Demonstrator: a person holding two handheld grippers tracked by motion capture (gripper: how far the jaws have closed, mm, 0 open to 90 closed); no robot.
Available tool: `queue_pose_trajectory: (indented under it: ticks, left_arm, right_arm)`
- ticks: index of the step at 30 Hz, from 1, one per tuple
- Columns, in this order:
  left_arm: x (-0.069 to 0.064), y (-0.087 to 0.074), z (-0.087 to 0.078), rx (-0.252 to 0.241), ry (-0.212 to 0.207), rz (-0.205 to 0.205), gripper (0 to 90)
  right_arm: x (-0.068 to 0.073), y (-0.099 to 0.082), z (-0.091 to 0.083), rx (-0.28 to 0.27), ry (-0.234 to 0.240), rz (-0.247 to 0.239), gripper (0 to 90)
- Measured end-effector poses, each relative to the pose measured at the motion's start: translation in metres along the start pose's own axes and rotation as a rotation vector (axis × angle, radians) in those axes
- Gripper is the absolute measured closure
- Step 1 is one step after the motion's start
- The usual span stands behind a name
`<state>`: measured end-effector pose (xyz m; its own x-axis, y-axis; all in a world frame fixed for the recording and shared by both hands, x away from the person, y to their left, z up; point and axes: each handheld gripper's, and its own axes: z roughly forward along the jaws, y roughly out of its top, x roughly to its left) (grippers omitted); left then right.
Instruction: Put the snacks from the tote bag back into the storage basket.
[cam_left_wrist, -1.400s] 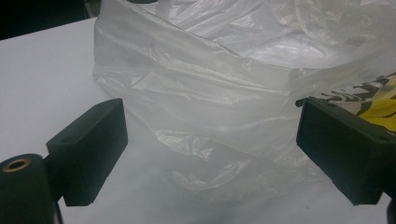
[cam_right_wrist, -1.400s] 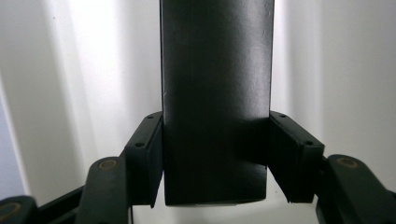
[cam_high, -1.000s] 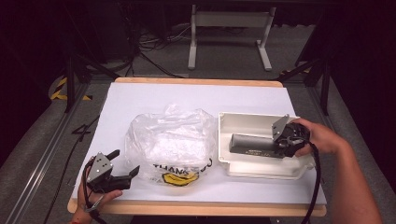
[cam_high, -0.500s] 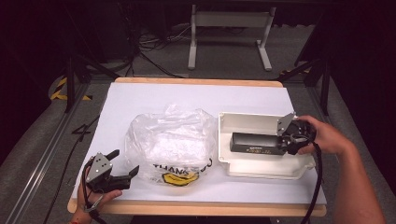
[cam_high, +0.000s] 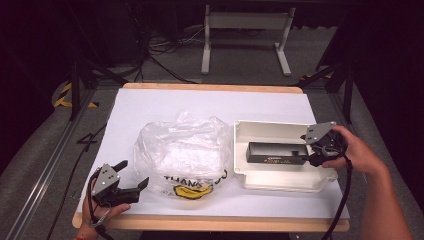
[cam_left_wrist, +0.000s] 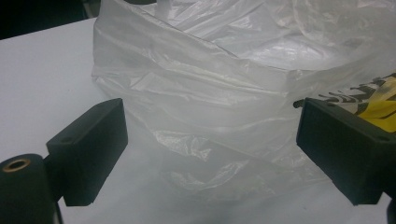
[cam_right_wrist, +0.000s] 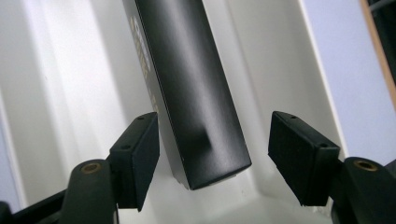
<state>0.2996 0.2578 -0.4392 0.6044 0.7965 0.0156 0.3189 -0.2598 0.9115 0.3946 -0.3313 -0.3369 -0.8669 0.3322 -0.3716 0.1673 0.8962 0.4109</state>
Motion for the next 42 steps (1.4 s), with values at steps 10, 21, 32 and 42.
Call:
queue_pose_trajectory:
  ticks: [10,21,32,42]
  left_arm:
    - [0.002,0.001,-0.003,-0.01,0.016,-0.003,9.8]
    - [0.007,0.005,-0.015,-0.028,0.057,0.0,9.8]
    - [-0.001,0.021,-0.026,-0.029,0.064,0.042,9.3]
    - [-0.009,0.026,-0.023,0.032,0.05,0.106,9.4]
  right_arm:
    - [0.012,-0.005,-0.017,-0.162,-0.096,0.15,28.0]
    - [0.031,-0.01,-0.022,-0.201,-0.2,0.249,17.4]
    - [0.048,-0.021,-0.027,-0.237,-0.271,0.387,12.8]
    - [0.062,-0.037,-0.038,-0.293,-0.327,0.49,11.8]
